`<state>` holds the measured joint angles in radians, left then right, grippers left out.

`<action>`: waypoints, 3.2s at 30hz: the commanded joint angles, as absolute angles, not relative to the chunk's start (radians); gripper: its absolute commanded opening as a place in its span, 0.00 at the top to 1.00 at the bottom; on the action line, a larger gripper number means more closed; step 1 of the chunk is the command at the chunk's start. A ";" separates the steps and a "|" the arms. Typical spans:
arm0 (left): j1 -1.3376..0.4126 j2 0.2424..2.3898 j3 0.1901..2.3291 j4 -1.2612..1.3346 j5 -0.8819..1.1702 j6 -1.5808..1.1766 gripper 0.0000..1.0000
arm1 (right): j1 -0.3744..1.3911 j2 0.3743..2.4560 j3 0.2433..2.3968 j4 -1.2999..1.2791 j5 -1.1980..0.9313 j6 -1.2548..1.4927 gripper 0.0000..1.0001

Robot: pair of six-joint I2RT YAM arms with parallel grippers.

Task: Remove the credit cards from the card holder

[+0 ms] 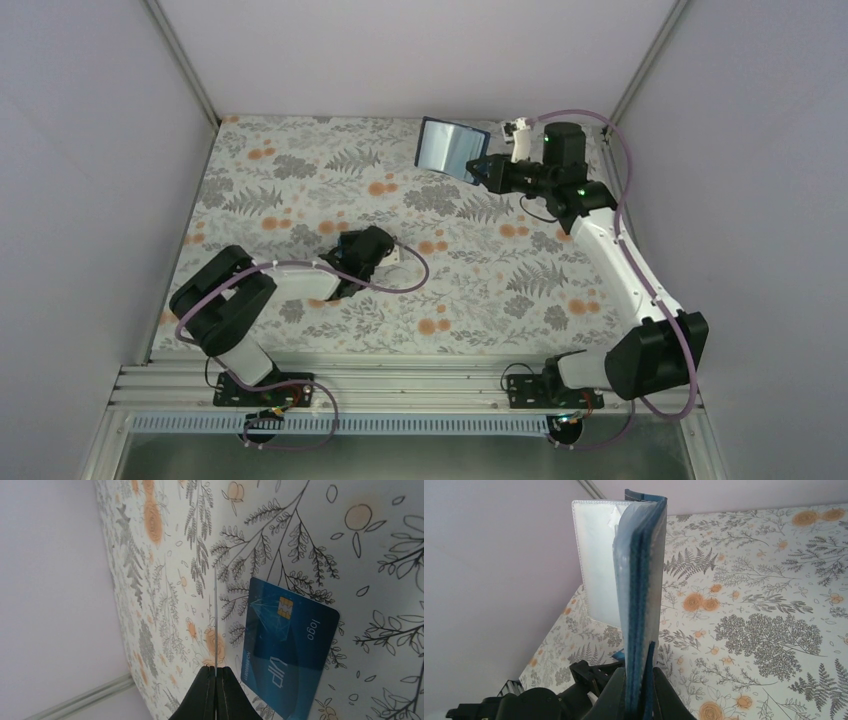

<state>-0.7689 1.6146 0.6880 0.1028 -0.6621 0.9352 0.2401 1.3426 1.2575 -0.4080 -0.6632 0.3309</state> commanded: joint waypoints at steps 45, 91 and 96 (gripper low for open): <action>-0.585 1.195 1.046 -0.612 0.448 0.702 0.18 | 0.221 1.289 1.245 -0.399 -0.903 0.206 0.96; -0.352 1.315 1.540 -0.920 1.126 0.401 0.38 | 0.456 1.219 1.297 -0.504 -1.225 -0.158 0.93; -0.379 1.333 1.488 -0.839 1.113 0.344 0.88 | 0.460 1.208 1.282 -0.377 -1.155 -0.048 0.93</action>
